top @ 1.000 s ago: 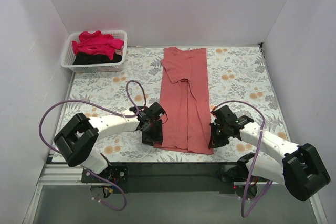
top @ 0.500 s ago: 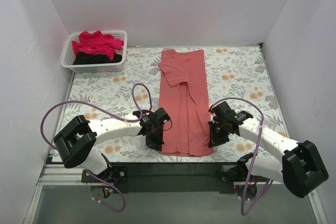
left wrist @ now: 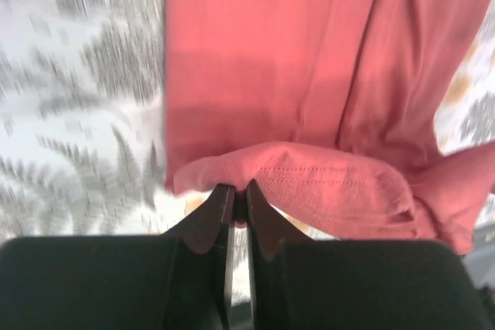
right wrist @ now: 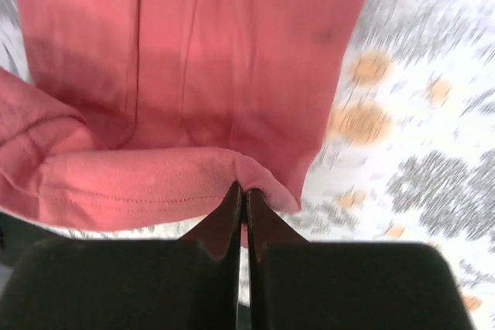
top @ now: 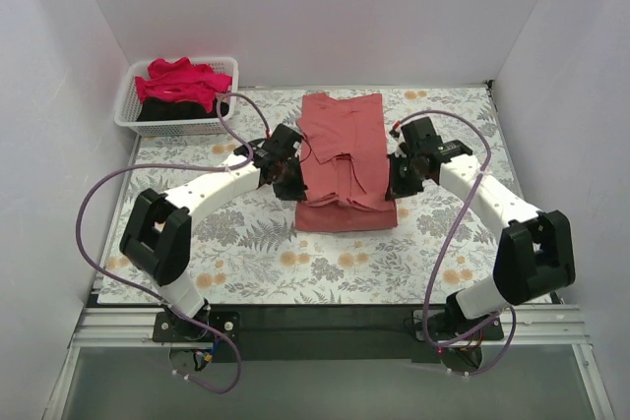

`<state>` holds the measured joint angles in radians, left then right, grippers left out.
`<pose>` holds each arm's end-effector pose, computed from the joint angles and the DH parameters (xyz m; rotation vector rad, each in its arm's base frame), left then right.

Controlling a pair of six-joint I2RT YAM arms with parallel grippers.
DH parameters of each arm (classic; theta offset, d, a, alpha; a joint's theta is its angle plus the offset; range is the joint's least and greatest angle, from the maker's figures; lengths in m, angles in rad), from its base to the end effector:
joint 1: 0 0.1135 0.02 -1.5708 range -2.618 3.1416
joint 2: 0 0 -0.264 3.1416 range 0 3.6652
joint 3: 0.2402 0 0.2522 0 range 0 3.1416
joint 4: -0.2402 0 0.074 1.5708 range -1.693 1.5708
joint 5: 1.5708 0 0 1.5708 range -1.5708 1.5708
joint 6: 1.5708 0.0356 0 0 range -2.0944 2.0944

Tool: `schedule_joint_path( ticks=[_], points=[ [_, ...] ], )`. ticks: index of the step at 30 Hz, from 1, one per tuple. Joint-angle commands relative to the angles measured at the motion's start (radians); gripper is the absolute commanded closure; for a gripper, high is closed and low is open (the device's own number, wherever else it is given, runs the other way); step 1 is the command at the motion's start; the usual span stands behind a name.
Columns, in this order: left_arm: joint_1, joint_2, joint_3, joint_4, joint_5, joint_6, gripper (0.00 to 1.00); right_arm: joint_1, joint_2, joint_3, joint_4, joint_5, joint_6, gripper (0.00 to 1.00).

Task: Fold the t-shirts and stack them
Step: Fold the tshirt

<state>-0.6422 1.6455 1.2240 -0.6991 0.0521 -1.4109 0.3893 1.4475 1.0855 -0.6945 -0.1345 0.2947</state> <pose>0.2675 -0.2024 0.2327 -1.0680 2.6865 -0.6053 0.2680 0.1151 0.2497 -0.1736 2.6674 0.4053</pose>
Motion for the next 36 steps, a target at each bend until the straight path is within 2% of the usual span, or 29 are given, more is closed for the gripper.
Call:
schedule_joint_path(
  ticks=[1,5,7,11,28,36],
  points=[
    [0.056,0.066,0.104,0.058,-0.034,0.081,1.0,-0.039,0.077,0.115,0.055,0.036,-0.049,0.99],
    [0.105,0.195,0.202,0.096,-0.04,0.116,1.0,-0.092,0.177,0.194,0.11,0.004,-0.058,0.99],
    [0.121,0.227,0.245,0.119,-0.093,0.142,1.0,-0.099,0.226,0.227,0.141,-0.002,-0.069,0.99],
    [0.136,0.278,0.29,0.171,-0.11,0.182,1.0,-0.112,0.292,0.267,0.188,-0.026,-0.078,0.99],
    [0.174,0.307,0.215,0.392,-0.116,0.237,1.0,-0.167,0.37,0.301,0.305,-0.059,-0.103,0.99],
    [0.19,0.381,0.209,0.463,-0.118,0.262,1.0,-0.171,0.421,0.295,0.381,-0.068,-0.108,0.99]
  ],
)
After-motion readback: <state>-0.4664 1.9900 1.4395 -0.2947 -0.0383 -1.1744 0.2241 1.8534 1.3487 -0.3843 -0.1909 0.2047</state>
